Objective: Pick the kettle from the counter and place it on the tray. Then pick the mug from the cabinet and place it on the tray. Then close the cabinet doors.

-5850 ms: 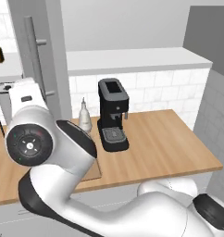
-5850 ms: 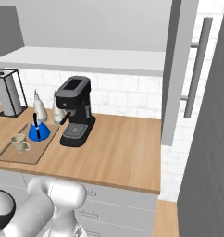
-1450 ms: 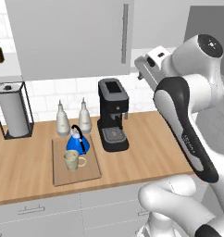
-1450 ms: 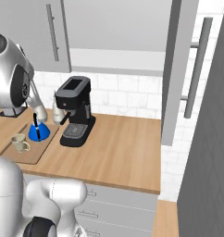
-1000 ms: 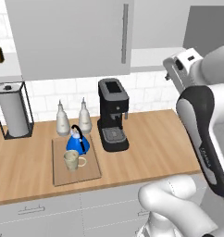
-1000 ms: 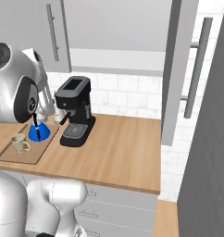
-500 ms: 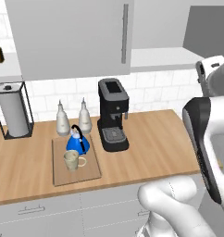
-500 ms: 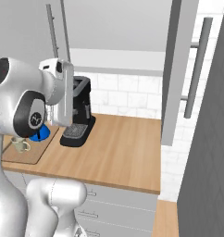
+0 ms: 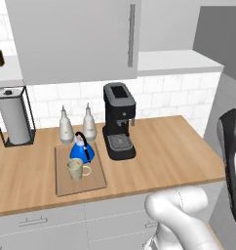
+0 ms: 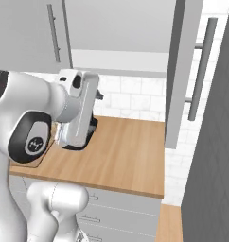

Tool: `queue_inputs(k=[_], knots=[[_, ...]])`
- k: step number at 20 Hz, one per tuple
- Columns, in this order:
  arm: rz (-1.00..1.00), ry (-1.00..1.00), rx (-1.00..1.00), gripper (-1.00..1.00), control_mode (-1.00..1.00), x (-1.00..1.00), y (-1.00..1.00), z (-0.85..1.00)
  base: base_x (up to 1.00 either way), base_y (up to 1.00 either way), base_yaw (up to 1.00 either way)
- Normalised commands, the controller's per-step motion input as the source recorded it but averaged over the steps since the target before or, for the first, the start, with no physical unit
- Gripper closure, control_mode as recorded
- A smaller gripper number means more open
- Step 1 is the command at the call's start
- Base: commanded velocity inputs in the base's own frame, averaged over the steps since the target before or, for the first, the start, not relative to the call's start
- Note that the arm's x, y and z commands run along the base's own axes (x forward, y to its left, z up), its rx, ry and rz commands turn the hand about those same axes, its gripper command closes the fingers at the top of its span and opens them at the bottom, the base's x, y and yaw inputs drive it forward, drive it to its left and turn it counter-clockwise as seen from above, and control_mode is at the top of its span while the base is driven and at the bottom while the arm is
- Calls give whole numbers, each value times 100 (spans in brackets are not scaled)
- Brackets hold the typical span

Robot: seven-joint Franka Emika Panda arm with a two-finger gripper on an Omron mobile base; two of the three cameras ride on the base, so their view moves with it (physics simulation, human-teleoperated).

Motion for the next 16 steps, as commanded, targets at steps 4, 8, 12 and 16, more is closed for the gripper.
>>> queue_inputs(k=[4,8,12,16], knots=[[-3,-27,0,-100,-100,-81,-67,9,0,0,0],[-24,-5,0,-100,-100,-44,-66,12,0,0,0],[-40,0,0,-100,-100,-26,-71,6,0,0,0],[-38,0,0,-100,-100,-23,-64,0,0,0,0]])
